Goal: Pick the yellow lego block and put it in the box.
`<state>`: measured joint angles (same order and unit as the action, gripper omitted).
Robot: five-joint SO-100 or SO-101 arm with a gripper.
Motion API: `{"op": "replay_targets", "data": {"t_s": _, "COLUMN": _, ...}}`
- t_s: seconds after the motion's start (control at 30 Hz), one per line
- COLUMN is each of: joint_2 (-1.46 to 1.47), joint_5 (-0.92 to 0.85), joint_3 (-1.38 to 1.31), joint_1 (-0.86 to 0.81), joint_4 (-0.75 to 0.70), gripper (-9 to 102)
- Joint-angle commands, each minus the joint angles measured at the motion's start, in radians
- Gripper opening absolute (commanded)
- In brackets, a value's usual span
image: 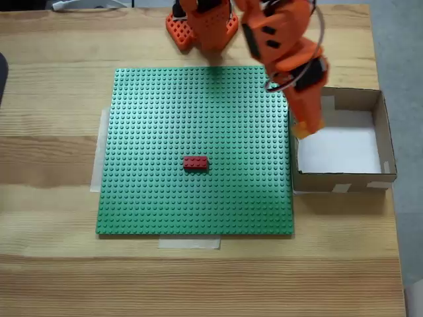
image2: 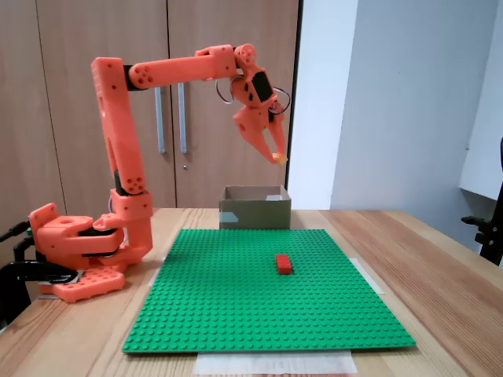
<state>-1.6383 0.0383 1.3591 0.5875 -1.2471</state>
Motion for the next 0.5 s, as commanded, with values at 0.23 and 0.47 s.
{"op": "replay_targets", "data": {"t_s": 0.23, "joint_2": 0.141, "joint_5": 0.037, "joint_3": -0.267, "joint_1": 0.129, "joint_4": -0.124, "gripper": -1}}
{"op": "replay_targets", "data": {"t_s": 0.47, "joint_2": 0.199, "joint_5": 0.044, "joint_3": -0.291, "joint_1": 0.189, "joint_4": -0.138, "gripper": -1}}
